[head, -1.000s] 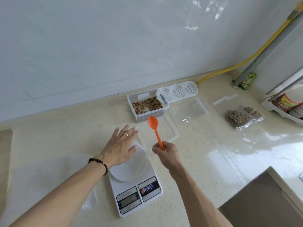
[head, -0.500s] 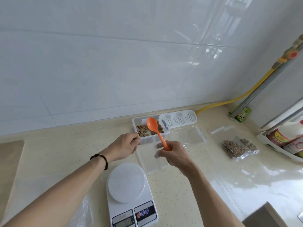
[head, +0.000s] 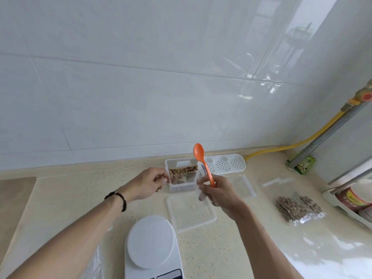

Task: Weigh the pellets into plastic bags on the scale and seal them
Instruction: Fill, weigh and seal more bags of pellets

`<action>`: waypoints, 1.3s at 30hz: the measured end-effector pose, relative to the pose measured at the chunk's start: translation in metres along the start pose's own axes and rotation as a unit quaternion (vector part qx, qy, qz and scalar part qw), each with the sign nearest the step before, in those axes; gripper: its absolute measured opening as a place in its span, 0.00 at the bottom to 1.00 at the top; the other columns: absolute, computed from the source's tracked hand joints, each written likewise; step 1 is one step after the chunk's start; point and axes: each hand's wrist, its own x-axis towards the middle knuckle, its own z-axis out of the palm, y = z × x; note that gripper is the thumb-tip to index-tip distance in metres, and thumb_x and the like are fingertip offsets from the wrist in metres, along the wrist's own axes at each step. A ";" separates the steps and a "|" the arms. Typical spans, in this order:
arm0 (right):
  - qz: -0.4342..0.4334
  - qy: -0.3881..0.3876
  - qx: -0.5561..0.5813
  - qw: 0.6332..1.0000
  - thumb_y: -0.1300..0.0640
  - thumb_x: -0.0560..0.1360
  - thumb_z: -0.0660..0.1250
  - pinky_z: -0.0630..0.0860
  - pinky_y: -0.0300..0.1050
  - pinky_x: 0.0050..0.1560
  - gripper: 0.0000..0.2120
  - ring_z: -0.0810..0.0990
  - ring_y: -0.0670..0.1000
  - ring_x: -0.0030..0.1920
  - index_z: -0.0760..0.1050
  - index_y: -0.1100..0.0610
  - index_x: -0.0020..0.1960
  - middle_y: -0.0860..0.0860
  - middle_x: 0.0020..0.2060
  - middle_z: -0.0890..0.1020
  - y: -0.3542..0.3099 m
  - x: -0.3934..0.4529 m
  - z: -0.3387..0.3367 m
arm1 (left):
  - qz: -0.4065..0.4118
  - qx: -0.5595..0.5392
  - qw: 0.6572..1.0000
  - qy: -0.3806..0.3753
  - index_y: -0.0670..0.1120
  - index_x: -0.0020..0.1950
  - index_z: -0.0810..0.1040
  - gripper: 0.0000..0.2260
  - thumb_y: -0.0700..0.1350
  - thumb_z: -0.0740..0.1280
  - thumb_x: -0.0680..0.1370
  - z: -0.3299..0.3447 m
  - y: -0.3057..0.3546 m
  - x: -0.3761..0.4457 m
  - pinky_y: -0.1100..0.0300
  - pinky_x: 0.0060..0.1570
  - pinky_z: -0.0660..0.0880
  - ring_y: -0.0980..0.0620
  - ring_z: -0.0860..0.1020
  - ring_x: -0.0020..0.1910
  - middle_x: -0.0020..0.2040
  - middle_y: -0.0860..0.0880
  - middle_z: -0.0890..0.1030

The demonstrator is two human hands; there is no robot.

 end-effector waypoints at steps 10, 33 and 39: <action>0.018 0.042 0.015 0.999 0.67 0.74 0.66 0.58 0.41 0.24 0.05 0.61 0.49 0.24 0.78 0.64 0.48 0.62 0.33 0.84 0.000 0.031 0.022 | 0.064 0.245 0.967 -0.035 0.51 0.78 0.37 0.64 0.77 0.68 0.56 0.038 0.011 0.016 0.49 0.76 0.42 0.51 0.46 0.78 0.79 0.50 0.50; -0.026 0.223 -0.212 0.951 0.66 0.74 0.64 0.81 0.50 0.40 0.10 0.83 0.54 0.38 0.80 0.60 0.53 0.54 0.38 0.84 0.038 0.116 -0.022 | 0.028 0.165 0.976 0.138 0.52 0.70 0.61 0.41 0.64 0.65 0.59 0.030 -0.065 0.060 0.51 0.62 0.65 0.52 0.72 0.53 0.52 0.52 0.70; -0.132 0.294 -0.244 0.915 0.63 0.77 0.67 0.71 0.41 0.33 0.08 0.78 0.49 0.33 0.77 0.60 0.56 0.51 0.40 0.82 0.036 0.121 -0.025 | 0.015 0.175 0.976 0.131 0.54 0.70 0.62 0.39 0.64 0.65 0.60 0.032 -0.072 0.062 0.52 0.62 0.66 0.52 0.73 0.52 0.51 0.53 0.71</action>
